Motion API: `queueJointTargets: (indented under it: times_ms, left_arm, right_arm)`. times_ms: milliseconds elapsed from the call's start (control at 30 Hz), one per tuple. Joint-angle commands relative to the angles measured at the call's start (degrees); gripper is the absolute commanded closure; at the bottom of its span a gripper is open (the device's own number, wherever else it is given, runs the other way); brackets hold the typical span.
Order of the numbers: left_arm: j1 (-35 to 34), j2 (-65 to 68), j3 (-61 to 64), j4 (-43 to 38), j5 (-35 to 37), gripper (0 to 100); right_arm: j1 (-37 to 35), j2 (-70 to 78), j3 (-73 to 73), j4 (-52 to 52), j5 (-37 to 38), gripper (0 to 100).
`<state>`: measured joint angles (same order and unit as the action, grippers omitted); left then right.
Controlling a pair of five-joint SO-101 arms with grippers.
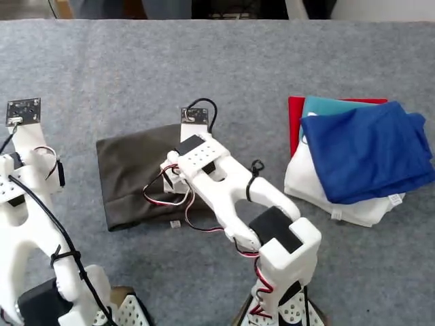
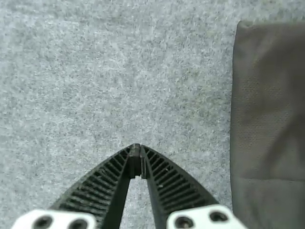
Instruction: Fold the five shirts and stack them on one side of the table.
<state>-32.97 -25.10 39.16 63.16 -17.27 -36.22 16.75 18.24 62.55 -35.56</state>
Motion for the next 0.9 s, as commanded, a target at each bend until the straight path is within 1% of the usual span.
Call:
queueJointTargets:
  times_ms: [0, 67, 100, 200, 267, 333, 533, 667, 767, 867]
  left_arm:
    - [-0.57, -1.85, -0.75, 0.09, -0.09, 97]
    - [-0.66, -1.85, -0.75, 0.09, -0.09, 97]
    - [-0.66, -1.85, -0.75, 0.09, -0.09, 97]
    - [-0.66, -1.85, -0.75, 0.09, -0.09, 97]
    - [-0.66, -1.85, -0.75, 0.09, -0.09, 97]
    - [-0.66, -1.85, -0.75, 0.09, -0.09, 97]
    - [-0.66, -1.93, -0.92, 0.09, -0.09, 97]
    - [-0.84, -1.93, -1.71, 0.09, -0.09, 97]
    - [-0.75, -1.93, -1.71, 0.18, -0.09, 97]
    - [-0.66, -1.93, -1.71, 0.18, -0.09, 97]
  right_arm:
    - [-0.62, 0.04, 0.31, 1.14, 3.69, 87.3]
    - [-0.53, 0.04, 0.31, 1.23, 4.75, 97.1]
    - [-0.53, 0.04, 0.31, 1.14, 5.45, 98.8]
    - [-0.53, 0.13, 0.31, 1.14, 6.95, 96.4]
    - [-0.53, -0.04, 0.31, 1.32, 6.95, 96.4]
    - [-0.53, -0.13, 0.31, 1.49, 6.95, 98.6]
    - [-0.44, -0.31, 0.31, 1.76, 7.03, 98.5]
    - [-0.18, -3.82, 0.31, 2.02, 9.32, 98.5]
    - [2.11, -9.10, 0.22, 2.99, 9.49, 98.5]
    - [5.89, -14.20, 0.22, 4.84, 13.27, 98.5]
